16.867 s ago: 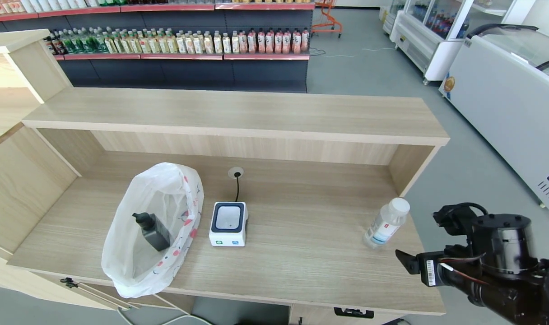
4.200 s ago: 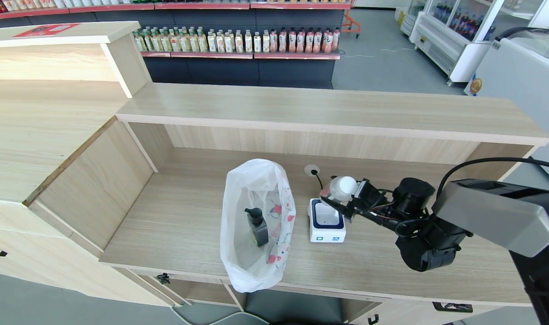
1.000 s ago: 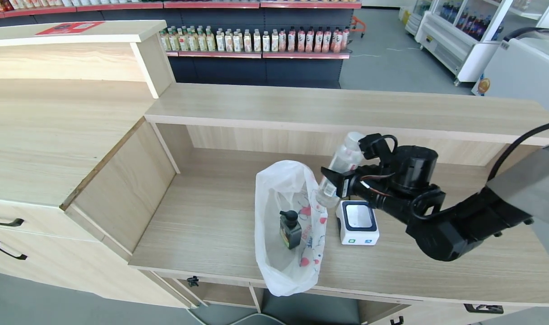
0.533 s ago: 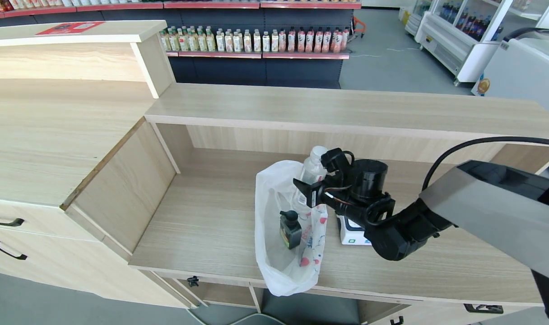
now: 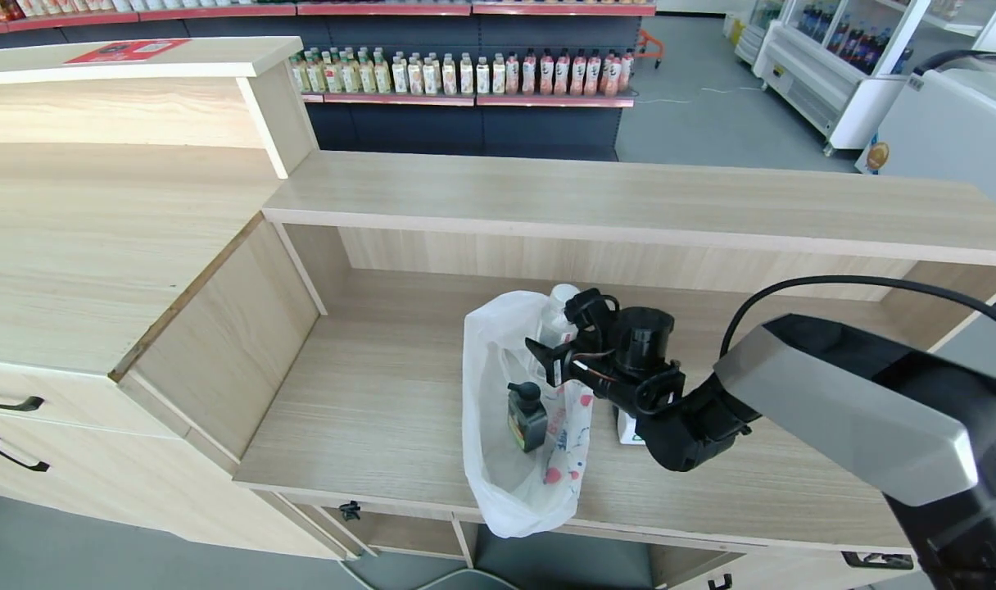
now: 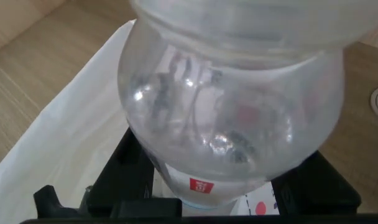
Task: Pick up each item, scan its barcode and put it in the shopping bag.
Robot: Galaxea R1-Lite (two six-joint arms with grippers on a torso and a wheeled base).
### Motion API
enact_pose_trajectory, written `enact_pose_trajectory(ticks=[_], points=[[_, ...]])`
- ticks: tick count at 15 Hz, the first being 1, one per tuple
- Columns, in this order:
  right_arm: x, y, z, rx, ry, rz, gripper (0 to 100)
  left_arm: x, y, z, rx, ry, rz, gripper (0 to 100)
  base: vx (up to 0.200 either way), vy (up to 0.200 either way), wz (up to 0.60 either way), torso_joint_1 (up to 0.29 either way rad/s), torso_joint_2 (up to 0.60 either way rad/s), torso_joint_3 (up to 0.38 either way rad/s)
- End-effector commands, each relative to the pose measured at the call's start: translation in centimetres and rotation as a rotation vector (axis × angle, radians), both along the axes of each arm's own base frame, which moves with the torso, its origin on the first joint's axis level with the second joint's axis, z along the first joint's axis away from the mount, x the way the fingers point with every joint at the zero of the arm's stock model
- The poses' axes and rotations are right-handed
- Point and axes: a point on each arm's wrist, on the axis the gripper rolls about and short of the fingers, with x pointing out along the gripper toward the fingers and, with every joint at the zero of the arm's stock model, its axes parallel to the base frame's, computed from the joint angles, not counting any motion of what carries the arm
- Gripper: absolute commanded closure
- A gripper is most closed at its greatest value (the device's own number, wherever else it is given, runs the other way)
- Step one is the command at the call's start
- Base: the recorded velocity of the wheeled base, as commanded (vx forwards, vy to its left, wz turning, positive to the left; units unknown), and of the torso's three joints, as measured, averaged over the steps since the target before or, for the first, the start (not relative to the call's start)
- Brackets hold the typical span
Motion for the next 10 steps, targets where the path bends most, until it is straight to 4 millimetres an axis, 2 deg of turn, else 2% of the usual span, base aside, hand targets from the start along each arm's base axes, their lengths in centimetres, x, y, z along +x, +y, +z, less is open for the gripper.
enact_pose_trajectory(ticks=[1,4,10], points=[[0.5,0.4,-1.5,-0.008,0.013,0.002,100,0.0,0.0,0.0,0.000,0.000,0.001,0,0.000,0.000,0.00,0.000,0.00,0.000],[1.0,0.1,-2.7,-0.044,0.000,-0.006,100,0.0,0.0,0.0,0.000,0.000,0.001,0,0.000,0.000,0.00,0.000,0.00,0.000],[1.6,0.1,-3.7,-0.044,-0.027,-0.014,100,0.0,0.0,0.0,0.000,0.000,0.001,0,0.000,0.000,0.00,0.000,0.00,0.000]])
